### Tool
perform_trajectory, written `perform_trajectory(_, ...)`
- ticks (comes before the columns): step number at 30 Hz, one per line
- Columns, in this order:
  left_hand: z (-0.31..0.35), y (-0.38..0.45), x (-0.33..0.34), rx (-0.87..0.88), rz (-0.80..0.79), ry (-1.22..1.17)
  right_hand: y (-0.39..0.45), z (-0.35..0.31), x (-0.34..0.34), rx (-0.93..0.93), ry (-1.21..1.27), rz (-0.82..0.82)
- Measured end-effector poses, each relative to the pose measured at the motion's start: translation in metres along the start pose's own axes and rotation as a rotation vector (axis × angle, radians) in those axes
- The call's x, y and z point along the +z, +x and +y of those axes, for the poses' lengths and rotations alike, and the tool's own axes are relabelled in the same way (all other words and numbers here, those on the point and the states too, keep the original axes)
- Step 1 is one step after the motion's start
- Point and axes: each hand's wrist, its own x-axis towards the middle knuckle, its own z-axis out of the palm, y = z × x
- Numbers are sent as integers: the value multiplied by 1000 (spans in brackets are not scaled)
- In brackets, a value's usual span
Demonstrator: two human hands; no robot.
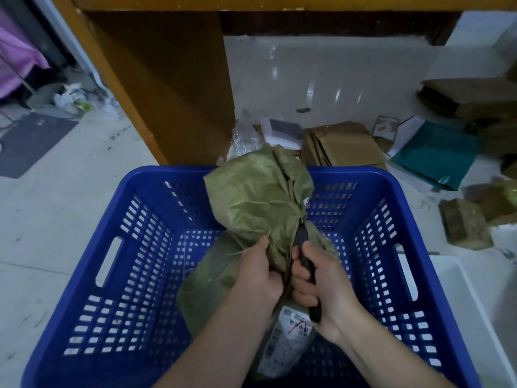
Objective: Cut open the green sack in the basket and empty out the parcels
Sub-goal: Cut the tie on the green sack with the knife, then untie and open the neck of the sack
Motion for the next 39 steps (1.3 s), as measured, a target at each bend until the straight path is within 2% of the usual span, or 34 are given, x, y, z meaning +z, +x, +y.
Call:
perform_trajectory(6,10,1,2,71,-9,42,-6,-13,9,-14,-110,-144)
perform_trajectory(12,47,1,-9,91,-18,-101,-9,-35,-12,257,-410,-141)
perform_trajectory(16,85,12,-35,195,41,-200,-8,-43,-31,318,-504,-110)
perform_trajectory(22,98,7,-48,214,70,-185,1,-36,-39,216,-245,-22)
perform_trajectory(27,88,-2,-41,188,36,-103,4,-32,-26,134,-217,-3)
perform_trajectory(33,73,-9,-35,104,-27,-25,3,-30,-24,39,-446,-38)
perform_trajectory(36,59,-17,-26,60,-33,140,3,-30,-25,-96,-632,-79)
perform_trajectory(39,44,-18,-19,97,-57,289,4,-26,-17,-94,-716,-118)
